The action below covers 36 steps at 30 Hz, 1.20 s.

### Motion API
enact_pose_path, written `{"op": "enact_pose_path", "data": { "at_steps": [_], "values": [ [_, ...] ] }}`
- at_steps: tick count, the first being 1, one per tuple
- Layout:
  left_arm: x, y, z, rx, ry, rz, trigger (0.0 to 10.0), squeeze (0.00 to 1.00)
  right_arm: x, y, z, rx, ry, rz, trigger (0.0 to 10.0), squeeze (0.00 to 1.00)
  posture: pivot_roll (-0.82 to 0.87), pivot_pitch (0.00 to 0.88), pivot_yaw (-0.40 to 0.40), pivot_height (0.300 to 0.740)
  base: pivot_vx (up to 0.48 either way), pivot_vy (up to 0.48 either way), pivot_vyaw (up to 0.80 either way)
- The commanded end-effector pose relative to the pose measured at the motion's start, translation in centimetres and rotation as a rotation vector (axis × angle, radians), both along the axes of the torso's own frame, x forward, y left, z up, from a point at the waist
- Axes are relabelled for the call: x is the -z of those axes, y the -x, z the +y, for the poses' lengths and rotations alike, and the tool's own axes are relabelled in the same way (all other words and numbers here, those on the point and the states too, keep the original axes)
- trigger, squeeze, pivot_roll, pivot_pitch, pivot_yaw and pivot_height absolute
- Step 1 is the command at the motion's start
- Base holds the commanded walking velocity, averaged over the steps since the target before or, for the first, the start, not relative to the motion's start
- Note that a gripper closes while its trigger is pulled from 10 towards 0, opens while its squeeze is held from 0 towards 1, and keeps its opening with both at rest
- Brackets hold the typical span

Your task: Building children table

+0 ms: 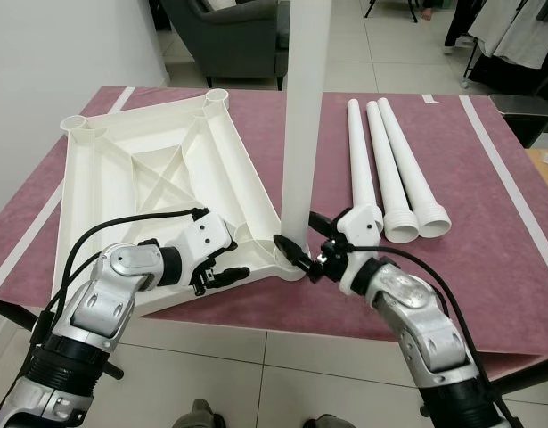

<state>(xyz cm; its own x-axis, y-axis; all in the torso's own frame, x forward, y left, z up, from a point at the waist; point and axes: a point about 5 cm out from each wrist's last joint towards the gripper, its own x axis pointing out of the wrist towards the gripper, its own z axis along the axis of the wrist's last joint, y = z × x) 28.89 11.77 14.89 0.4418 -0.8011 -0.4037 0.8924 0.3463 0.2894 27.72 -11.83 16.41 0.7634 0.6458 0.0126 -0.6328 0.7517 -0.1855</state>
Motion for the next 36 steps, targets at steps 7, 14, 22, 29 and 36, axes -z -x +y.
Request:
{"op": "enact_pose_path", "data": {
  "at_steps": [7, 14, 22, 29, 36],
  "values": [
    [0.6, -1.3, -0.9, -0.015, -0.034, -0.033, 10.0, 0.0, 0.4, -0.5, 0.9, -0.015, -0.001, 0.01, 10.0, 0.0, -0.03, 0.033, 0.1, 0.74, 0.0, 0.0, 0.0],
    [1.0, -1.6, -1.9, 0.048, -0.07, -0.035, 10.0, 0.0, 0.4, -0.8, 0.7, -0.026, 0.007, 0.015, 10.0, 0.0, -0.03, 0.049, 0.095, 0.74, 0.0, 0.0, 0.0],
    [2.3, -1.6, -2.7, 0.091, -0.104, -0.011, 8.1, 0.0, 0.7, -1.2, 0.8, -0.022, 0.007, 0.019, 10.0, 0.0, -0.03, 0.048, 0.108, 0.74, 0.0, 0.0, 0.0],
    [2.9, -1.8, -2.8, 0.104, -0.117, -0.014, 0.0, 0.0, 0.6, -1.6, 0.8, -0.047, 0.023, 0.015, 10.0, 0.0, -0.03, 0.047, 0.106, 0.74, 0.0, 0.0, 0.0],
    [2.7, -1.7, -2.6, 0.151, -0.13, -0.027, 0.0, 0.0, 0.7, -1.5, 0.6, -0.133, 0.067, 0.041, 10.0, 0.0, -0.04, 0.045, 0.111, 0.74, 0.0, 0.0, 0.0]
  ]
}}
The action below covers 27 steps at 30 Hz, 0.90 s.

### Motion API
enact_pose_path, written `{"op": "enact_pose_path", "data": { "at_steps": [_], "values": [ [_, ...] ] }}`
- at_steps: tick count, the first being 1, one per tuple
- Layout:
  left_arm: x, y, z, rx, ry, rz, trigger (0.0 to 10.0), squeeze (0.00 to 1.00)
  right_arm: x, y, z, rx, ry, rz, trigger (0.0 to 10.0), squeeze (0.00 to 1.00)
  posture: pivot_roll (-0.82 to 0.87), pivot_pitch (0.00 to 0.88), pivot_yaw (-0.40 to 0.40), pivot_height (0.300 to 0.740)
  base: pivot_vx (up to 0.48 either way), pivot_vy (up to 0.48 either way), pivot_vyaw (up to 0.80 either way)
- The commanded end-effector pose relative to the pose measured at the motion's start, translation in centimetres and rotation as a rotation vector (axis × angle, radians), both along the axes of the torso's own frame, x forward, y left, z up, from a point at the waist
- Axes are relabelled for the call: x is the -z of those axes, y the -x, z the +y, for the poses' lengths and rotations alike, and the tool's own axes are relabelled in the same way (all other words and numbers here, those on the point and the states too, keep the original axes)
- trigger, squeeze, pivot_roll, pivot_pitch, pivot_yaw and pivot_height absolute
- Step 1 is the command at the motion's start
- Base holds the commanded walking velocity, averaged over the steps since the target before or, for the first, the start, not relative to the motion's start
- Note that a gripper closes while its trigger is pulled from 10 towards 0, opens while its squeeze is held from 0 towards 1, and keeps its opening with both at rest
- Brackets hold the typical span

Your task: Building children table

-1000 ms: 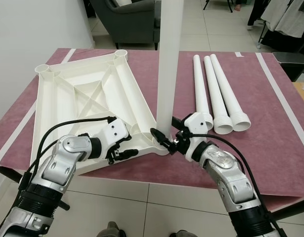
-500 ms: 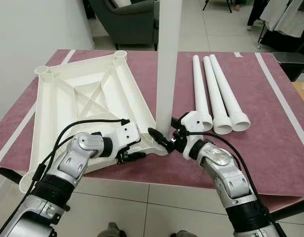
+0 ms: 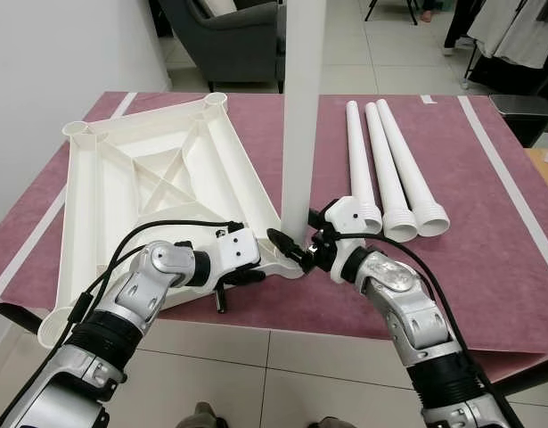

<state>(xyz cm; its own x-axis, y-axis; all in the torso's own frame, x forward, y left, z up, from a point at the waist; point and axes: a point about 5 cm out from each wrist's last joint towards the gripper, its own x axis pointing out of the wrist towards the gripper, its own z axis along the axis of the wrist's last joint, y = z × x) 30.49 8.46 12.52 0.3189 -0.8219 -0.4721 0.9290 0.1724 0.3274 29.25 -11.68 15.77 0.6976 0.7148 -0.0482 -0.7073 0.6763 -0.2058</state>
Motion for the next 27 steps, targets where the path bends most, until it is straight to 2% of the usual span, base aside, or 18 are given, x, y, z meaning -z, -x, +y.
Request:
{"op": "enact_pose_path", "data": {
  "at_steps": [1, 6, 10, 11, 12, 14, 15, 23, 25, 26, 27],
  "values": [
    [0.3, -0.1, 0.8, -0.001, -0.04, -0.018, 0.0, 0.0, 0.2, 0.2, 0.4, -0.057, 0.023, 0.016, 10.0, 0.0, -0.04, 0.045, 0.112, 0.74, 0.0, 0.0, 0.0],
    [-0.2, 0.3, 1.5, 0.057, -0.048, -0.019, 0.0, 0.0, 0.4, 0.5, 0.2, -0.152, 0.077, 0.041, 10.0, 0.0, -0.04, 0.045, 0.113, 0.74, 0.0, 0.0, 0.0],
    [-0.3, 0.6, 1.6, 0.08, -0.047, -0.018, 0.0, 0.0, 0.3, 0.2, 0.2, -0.157, 0.077, 0.032, 10.0, 0.0, -0.04, 0.044, 0.115, 0.74, 0.0, 0.0, 0.0],
    [-0.3, 0.5, 1.6, 0.079, -0.045, -0.02, 0.0, 0.0, 0.2, 0.0, 0.3, -0.146, 0.064, 0.03, 9.1, 0.0, -0.04, 0.044, 0.113, 0.74, 0.0, 0.0, 0.0],
    [-0.2, 0.5, 1.5, 0.075, -0.04, -0.02, 0.0, 0.0, 0.2, -0.3, 0.4, -0.13, 0.05, 0.029, 0.9, 0.0, -0.04, 0.044, 0.113, 0.74, 0.0, 0.0, 0.0],
    [-0.2, 0.5, 1.4, 0.076, -0.035, -0.019, 0.0, 0.0, 0.2, -0.4, 0.6, -0.117, 0.033, 0.03, 0.9, 0.0, -0.04, 0.044, 0.113, 0.74, 0.0, 0.0, 0.0],
    [-0.2, 0.5, 1.2, 0.075, -0.029, -0.019, 0.0, 0.0, 0.3, -0.4, 0.7, -0.11, 0.017, 0.032, 0.0, 0.0, -0.03, 0.045, 0.111, 0.74, 0.0, 0.0, 0.0],
    [-0.3, 0.5, 0.8, 0.071, -0.008, -0.016, 0.0, 0.0, 1.3, -0.2, 1.0, -0.063, 0.021, 0.059, 0.0, 0.0, -0.04, 0.048, 0.111, 0.74, 0.0, 0.0, 0.0],
    [-0.5, 0.1, 0.1, 0.043, 0.025, -0.018, 0.0, 0.0, 2.3, -0.6, 0.6, 0.1, 0.056, 0.088, 0.0, 0.0, -0.04, 0.05, 0.109, 0.74, 0.0, 0.0, 0.0],
    [-0.5, 0.1, 0.1, 0.043, 0.025, -0.018, 0.0, 0.0, 2.3, -0.6, 0.6, 0.1, 0.056, 0.088, 0.0, 0.0, -0.04, 0.05, 0.109, 0.74, 0.0, 0.0, 0.0],
    [-0.6, -0.2, -0.2, 0.024, 0.041, -0.021, 0.0, 0.0, 2.9, -0.8, 0.3, 0.209, 0.063, 0.107, 0.0, 0.0, -0.05, 0.051, 0.108, 0.74, 0.0, 0.0, 0.0]
  ]
}}
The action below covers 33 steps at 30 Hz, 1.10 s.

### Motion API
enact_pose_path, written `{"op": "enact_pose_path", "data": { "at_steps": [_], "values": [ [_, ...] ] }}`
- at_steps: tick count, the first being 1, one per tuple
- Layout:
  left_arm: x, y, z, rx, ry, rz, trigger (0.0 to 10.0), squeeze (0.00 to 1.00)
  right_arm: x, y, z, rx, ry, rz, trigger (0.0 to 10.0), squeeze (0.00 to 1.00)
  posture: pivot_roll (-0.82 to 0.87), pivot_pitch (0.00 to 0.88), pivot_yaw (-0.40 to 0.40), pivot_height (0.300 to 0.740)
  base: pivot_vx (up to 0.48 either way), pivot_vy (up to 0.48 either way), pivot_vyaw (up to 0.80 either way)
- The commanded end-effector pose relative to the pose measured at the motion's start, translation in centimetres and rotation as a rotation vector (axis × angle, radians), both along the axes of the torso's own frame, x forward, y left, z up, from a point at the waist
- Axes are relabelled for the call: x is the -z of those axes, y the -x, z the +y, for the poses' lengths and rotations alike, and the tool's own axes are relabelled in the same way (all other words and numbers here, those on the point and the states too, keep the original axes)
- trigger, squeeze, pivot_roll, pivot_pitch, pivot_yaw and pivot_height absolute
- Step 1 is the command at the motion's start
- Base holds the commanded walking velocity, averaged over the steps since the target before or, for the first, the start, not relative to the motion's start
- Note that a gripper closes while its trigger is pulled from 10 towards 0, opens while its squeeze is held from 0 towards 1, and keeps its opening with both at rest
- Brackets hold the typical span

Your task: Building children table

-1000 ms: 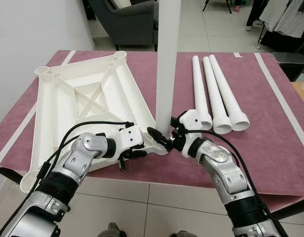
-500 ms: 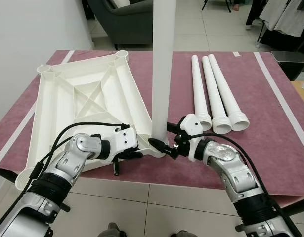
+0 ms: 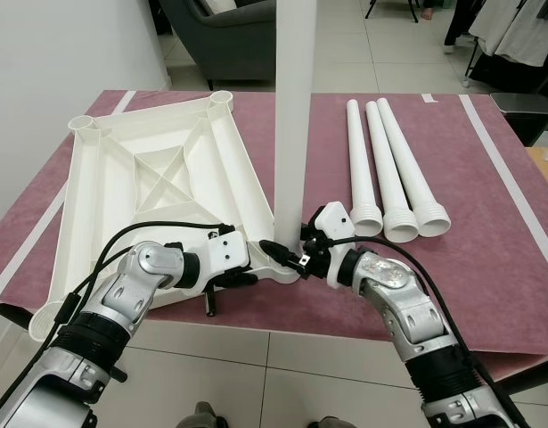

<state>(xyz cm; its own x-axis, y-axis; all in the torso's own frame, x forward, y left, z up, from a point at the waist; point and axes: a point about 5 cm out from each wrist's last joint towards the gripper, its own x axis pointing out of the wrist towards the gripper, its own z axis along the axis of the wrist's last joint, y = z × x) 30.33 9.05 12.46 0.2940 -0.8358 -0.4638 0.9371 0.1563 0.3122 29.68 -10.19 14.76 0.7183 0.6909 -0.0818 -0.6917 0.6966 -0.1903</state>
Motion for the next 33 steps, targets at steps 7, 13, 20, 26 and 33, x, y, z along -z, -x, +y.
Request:
{"op": "enact_pose_path", "data": {
  "at_steps": [7, 13, 20, 26, 33],
  "values": [
    [-0.8, -0.7, -1.3, -0.028, 0.051, -0.035, 0.0, 0.0, 3.2, -0.5, -1.6, 0.494, 0.035, 0.153, 0.0, 0.0, -0.05, 0.053, 0.106, 0.74, 0.0, 0.0, 0.0],
    [-0.8, -0.6, -1.4, -0.032, 0.062, -0.027, 0.0, 0.0, 4.1, 0.4, -0.9, 0.663, 0.016, 0.205, 0.0, 0.0, -0.06, 0.054, 0.106, 0.74, 0.0, 0.0, 0.0],
    [-0.6, -0.6, -1.4, -0.036, 0.064, -0.02, 0.0, 0.0, 3.0, 0.1, -0.7, 0.636, -0.058, 0.152, 10.0, 1.0, -0.06, 0.055, 0.106, 0.74, 0.0, 0.0, 0.0],
    [-0.6, -0.5, -1.2, -0.038, 0.062, -0.018, 0.0, 0.0, -0.6, 0.0, 0.2, 0.391, -0.168, 0.021, 10.0, 0.0, -0.06, 0.059, 0.112, 0.74, 0.0, 0.0, 0.0],
    [-0.7, 0.0, -0.7, -0.005, 0.045, -0.013, 0.0, 0.0, -3.4, 0.5, -0.2, 0.171, -0.155, -0.09, 10.0, 0.0, -0.06, 0.061, 0.114, 0.74, 0.0, 0.0, 0.0]
  ]
}}
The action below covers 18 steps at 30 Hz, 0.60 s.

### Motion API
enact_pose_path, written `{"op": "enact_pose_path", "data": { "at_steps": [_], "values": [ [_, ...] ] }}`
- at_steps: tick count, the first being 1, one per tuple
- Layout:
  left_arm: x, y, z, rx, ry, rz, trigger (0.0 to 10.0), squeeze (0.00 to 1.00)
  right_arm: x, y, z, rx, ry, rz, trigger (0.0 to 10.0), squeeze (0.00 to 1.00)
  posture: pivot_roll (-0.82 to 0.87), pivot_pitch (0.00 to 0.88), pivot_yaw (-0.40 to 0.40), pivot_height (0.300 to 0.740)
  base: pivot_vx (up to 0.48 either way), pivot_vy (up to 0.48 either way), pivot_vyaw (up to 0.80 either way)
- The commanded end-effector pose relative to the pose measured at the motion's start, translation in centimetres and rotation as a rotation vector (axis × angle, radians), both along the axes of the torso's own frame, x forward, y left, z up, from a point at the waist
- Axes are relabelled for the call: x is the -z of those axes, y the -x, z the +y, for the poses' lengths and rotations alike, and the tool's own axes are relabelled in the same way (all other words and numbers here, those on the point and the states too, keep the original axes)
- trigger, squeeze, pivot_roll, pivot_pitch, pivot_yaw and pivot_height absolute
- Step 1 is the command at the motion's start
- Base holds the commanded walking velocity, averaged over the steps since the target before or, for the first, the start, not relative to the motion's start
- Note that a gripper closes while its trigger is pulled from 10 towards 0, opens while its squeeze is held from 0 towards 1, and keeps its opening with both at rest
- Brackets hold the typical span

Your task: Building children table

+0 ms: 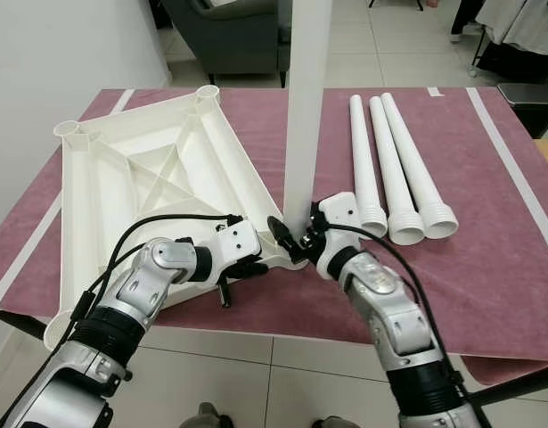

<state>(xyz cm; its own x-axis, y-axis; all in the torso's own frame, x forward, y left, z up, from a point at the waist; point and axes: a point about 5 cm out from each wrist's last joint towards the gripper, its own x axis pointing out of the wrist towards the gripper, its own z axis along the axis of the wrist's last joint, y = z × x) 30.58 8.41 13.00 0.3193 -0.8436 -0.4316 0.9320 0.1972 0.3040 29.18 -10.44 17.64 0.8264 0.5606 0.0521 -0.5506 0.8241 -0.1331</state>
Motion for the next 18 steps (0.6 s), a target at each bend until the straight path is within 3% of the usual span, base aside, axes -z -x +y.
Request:
{"op": "enact_pose_path", "data": {
  "at_steps": [1, 3, 7, 16, 17, 18],
  "values": [
    [-0.2, 0.5, 0.2, 0.045, -0.006, -0.013, 0.0, 0.0, -0.8, 0.4, -0.1, -0.096, 0.007, -0.029, 10.0, 0.0, -0.06, 0.061, 0.114, 0.74, 0.0, 0.0, 0.0],
    [-0.3, 1.0, 0.9, 0.076, -0.025, -0.011, 0.0, 0.0, -0.7, 1.3, -0.3, -0.268, 0.061, -0.012, 10.0, 0.0, -0.06, 0.061, 0.114, 0.74, 0.0, 0.0, 0.0],
    [-0.6, 1.7, 1.6, 0.117, -0.03, -0.007, 0.0, 0.0, 0.5, 2.4, -0.2, -0.442, 0.145, 0.056, 10.0, 0.0, -0.04, 0.064, 0.115, 0.74, 0.0, 0.0, 0.0],
    [-0.9, 2.6, 2.2, 0.153, -0.036, 0.001, 0.0, 0.0, 1.3, 2.1, 0.6, -0.497, 0.154, 0.082, 10.0, 0.0, -0.03, 0.065, 0.114, 0.74, 0.0, 0.0, 0.0],
    [-0.9, 2.6, 2.2, 0.151, -0.036, 0.0, 0.0, 0.0, 1.3, 1.9, 0.6, -0.471, 0.149, 0.077, 3.8, 0.0, -0.03, 0.066, 0.114, 0.74, 0.0, 0.0, 0.0],
    [-0.9, 2.6, 2.2, 0.149, -0.035, 0.0, 0.0, 0.0, 1.4, 1.7, 0.7, -0.455, 0.145, 0.074, 3.8, 0.0, -0.03, 0.066, 0.114, 0.74, 0.0, 0.0, 0.0]
  ]
}}
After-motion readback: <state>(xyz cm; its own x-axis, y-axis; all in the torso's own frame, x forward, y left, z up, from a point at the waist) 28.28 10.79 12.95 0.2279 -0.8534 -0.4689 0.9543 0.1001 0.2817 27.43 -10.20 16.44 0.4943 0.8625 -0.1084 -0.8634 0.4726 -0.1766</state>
